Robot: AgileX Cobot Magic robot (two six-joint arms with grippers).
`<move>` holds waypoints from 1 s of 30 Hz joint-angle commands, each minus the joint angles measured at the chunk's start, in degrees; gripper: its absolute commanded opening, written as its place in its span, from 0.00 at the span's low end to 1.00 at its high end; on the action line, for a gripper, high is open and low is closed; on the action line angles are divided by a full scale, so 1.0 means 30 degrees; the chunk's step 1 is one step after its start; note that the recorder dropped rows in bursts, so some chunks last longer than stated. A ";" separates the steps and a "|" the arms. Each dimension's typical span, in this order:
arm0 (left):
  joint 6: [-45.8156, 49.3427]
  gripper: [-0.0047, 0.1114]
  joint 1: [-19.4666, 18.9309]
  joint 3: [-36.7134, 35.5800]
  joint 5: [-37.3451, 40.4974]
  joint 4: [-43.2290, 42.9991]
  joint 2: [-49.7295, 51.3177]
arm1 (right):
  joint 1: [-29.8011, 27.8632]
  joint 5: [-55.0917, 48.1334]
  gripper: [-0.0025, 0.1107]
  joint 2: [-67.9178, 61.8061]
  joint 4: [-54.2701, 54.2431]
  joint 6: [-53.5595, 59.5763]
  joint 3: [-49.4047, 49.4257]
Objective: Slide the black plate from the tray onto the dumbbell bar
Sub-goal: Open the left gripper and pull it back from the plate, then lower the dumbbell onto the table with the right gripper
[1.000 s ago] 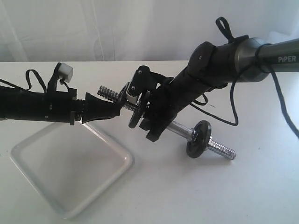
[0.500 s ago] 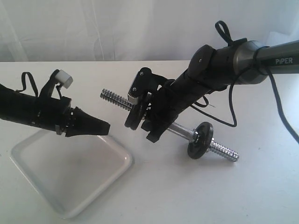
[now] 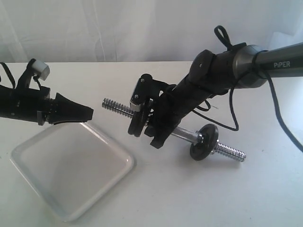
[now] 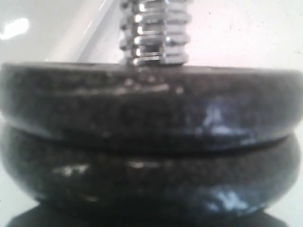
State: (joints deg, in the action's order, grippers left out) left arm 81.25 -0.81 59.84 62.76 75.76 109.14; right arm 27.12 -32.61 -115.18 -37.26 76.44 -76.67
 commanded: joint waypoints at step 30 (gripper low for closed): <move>-0.3060 0.95 -0.0461 0.1594 -0.0367 -0.2172 -0.0837 | -0.0102 0.0671 0.45 -0.0496 -0.0423 0.0944 -0.0641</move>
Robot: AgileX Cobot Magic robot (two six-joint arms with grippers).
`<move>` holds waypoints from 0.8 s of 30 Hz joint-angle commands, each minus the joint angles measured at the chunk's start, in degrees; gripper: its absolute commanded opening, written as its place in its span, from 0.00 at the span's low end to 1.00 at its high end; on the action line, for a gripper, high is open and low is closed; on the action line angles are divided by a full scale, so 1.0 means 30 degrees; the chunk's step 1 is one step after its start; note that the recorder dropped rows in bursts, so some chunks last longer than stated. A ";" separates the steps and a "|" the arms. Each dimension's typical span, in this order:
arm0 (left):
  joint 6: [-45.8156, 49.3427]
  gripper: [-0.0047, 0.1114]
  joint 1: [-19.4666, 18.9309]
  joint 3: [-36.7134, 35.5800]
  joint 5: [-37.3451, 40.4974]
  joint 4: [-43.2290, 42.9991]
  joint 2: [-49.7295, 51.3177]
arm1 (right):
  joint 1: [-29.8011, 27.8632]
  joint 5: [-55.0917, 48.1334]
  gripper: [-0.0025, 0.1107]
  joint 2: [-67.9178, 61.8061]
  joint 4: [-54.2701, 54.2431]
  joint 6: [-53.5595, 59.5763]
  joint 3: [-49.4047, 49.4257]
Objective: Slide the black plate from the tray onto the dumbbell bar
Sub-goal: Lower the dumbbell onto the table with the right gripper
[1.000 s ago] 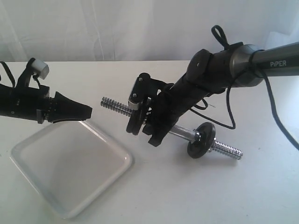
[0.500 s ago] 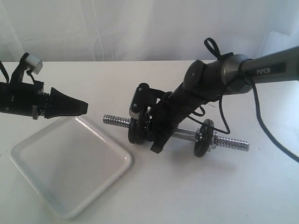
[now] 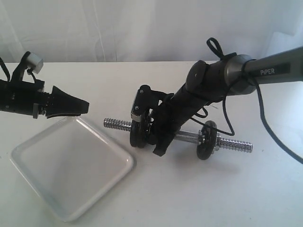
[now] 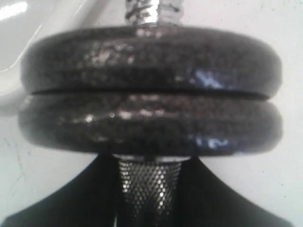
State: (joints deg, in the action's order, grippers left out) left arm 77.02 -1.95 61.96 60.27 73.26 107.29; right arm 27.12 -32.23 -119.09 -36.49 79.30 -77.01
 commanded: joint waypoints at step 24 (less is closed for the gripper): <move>-0.3852 0.95 -0.0083 0.2096 0.1175 -0.4608 -0.0220 | -0.0102 0.1476 0.64 -0.0523 0.0161 -0.0894 -0.0526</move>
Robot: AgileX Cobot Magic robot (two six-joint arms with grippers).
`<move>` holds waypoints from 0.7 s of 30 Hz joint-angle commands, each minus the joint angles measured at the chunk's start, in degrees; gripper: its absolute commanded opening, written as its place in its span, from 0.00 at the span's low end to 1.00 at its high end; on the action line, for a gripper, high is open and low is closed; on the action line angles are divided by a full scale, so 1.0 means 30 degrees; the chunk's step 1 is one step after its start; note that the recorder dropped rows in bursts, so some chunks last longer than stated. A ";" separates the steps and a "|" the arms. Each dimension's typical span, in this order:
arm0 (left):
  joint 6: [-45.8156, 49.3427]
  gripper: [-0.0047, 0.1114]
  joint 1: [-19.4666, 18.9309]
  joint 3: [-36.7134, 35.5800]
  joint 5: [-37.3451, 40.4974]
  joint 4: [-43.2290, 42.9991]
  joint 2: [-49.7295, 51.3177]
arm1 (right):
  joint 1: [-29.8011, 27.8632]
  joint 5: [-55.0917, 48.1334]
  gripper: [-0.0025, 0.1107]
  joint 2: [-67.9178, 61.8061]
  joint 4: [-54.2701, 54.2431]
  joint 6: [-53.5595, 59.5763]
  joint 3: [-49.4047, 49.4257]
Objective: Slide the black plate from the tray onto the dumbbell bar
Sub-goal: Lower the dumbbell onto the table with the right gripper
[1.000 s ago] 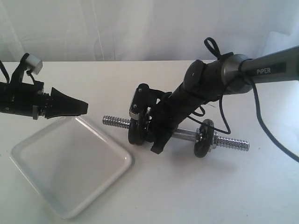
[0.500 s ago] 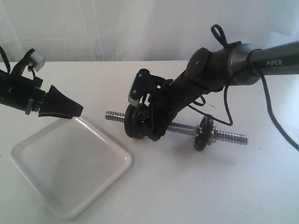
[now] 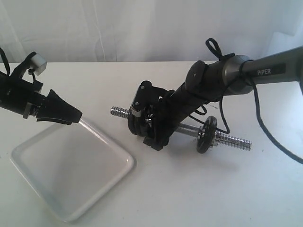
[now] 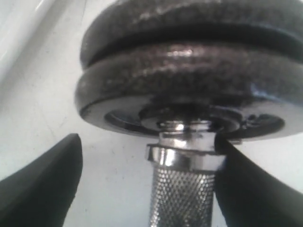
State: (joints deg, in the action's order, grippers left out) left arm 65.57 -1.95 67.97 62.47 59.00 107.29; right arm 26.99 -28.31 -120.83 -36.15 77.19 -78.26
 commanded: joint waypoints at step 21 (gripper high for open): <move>-0.0035 0.95 -0.0083 0.0089 0.0300 0.0148 -0.0220 | -0.0057 -0.0051 0.64 0.1445 0.3823 -0.4854 -0.0111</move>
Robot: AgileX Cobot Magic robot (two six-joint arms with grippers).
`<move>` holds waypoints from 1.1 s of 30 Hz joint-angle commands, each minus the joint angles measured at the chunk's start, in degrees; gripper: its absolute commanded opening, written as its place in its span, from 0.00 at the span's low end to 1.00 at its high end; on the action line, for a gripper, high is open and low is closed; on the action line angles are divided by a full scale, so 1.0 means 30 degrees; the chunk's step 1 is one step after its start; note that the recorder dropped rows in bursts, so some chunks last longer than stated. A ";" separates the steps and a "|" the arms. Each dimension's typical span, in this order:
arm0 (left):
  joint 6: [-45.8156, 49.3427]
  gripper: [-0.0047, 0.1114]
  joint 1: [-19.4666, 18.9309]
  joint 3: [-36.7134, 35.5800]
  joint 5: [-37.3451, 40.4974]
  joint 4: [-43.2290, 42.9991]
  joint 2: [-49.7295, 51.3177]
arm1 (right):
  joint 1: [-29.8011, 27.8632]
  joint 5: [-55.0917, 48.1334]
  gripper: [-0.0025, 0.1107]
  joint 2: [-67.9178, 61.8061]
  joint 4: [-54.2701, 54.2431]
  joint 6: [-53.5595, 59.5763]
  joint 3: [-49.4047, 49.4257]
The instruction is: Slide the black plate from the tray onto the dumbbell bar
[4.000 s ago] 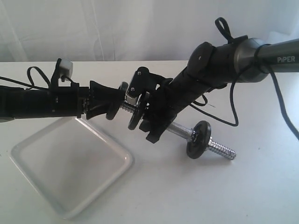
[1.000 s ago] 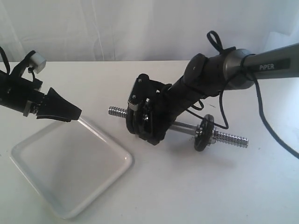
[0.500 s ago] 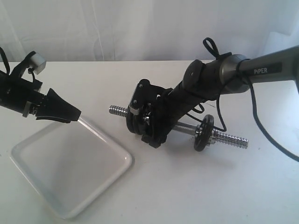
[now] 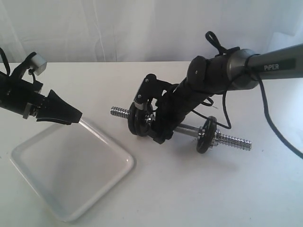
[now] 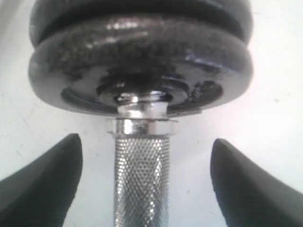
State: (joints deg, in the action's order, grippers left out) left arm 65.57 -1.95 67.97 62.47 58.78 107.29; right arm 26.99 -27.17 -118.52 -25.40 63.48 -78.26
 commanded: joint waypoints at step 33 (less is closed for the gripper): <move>-2.1474 0.04 0.0456 0.4263 -0.0292 -1.6170 -0.3452 | -0.3062 -0.9859 0.02 0.6329 0.6400 -1.7762 -0.0391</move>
State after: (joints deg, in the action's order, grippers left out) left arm 7.45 -1.07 80.51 58.44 16.36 99.10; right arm 21.37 -51.73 -100.29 -7.11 14.06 -78.82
